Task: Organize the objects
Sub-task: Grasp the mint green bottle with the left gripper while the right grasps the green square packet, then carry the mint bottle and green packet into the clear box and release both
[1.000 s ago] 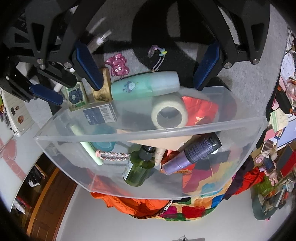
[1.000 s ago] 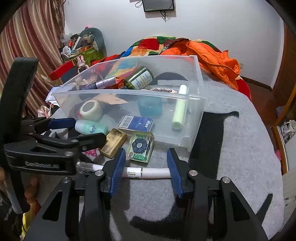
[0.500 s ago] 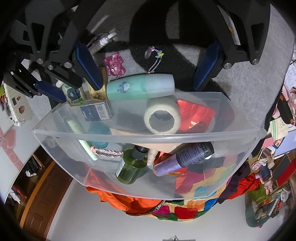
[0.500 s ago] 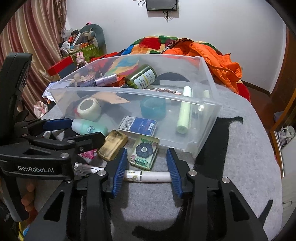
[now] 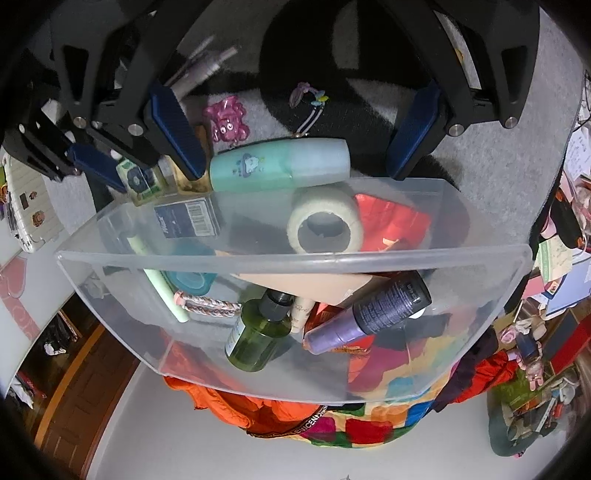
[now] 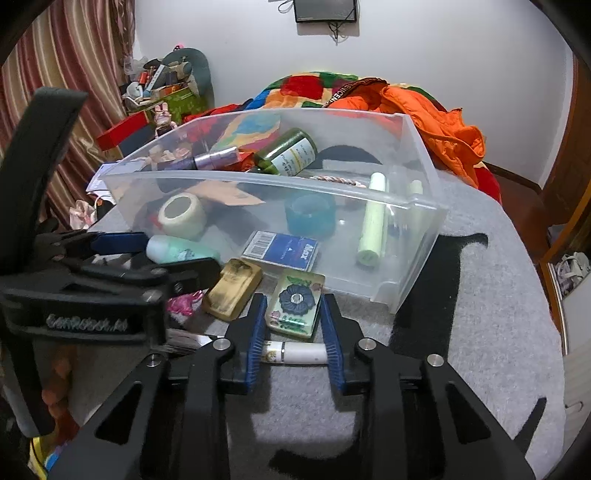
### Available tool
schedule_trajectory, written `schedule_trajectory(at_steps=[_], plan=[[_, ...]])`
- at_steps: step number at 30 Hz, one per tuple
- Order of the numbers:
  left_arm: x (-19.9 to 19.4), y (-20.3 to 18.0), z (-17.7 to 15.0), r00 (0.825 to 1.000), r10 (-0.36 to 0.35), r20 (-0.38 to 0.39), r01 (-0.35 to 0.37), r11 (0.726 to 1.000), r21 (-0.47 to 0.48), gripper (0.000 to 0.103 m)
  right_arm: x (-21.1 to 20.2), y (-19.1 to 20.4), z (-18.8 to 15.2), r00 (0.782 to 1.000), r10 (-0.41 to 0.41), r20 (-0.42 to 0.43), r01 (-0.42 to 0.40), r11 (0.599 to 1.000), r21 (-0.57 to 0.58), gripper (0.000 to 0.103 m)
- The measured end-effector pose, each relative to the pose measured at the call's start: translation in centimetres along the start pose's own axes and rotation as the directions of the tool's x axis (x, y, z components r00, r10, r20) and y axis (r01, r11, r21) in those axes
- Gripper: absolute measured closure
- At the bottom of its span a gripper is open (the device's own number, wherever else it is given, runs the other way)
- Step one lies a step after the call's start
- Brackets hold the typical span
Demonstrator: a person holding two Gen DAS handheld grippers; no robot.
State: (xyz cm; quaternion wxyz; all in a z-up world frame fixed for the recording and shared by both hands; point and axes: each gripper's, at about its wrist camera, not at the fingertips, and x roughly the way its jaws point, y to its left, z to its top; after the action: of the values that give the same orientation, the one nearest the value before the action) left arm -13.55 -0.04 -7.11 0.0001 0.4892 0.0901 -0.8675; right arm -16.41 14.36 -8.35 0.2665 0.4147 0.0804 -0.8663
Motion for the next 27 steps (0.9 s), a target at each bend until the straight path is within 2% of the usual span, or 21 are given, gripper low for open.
schedule_trajectory(at_steps=[4, 6, 8, 17, 27], plan=[[-0.1, 0.0, -0.2, 1.0, 0.001, 0.01, -0.001, 1.0, -0.001, 0.008, -0.4, 0.0, -0.3, 1.0, 0.014, 0.006, -0.014, 1.0, 0.005, 0.079], [-0.4, 0.1, -0.3, 1.0, 0.018, 0.021, -0.018, 1.0, 0.003, 0.024, -0.6, -0.2, -0.4, 1.0, 0.025, 0.007, -0.025, 1.0, 0.013, 0.08], [-0.7, 0.1, -0.7, 0.999, 0.039, 0.032, -0.04, 0.999, 0.028, 0.03, -0.8, -0.4, -0.4, 0.999, 0.037, 0.009, -0.037, 0.999, 0.024, 0.08], [-2.5, 0.9, -1.5, 0.998, -0.018, 0.054, 0.017, 0.999, 0.031, 0.03, -1.4, -0.8, -0.3, 0.998, 0.056, 0.019, -0.056, 0.997, 0.048, 0.081], [-7.0, 0.2, -1.6, 0.985, -0.03, 0.172, 0.02, 0.998, 0.063, 0.03, -4.1, -0.9, 0.6, 0.993, 0.079, 0.089, -0.083, 0.995, 0.051, 0.081]])
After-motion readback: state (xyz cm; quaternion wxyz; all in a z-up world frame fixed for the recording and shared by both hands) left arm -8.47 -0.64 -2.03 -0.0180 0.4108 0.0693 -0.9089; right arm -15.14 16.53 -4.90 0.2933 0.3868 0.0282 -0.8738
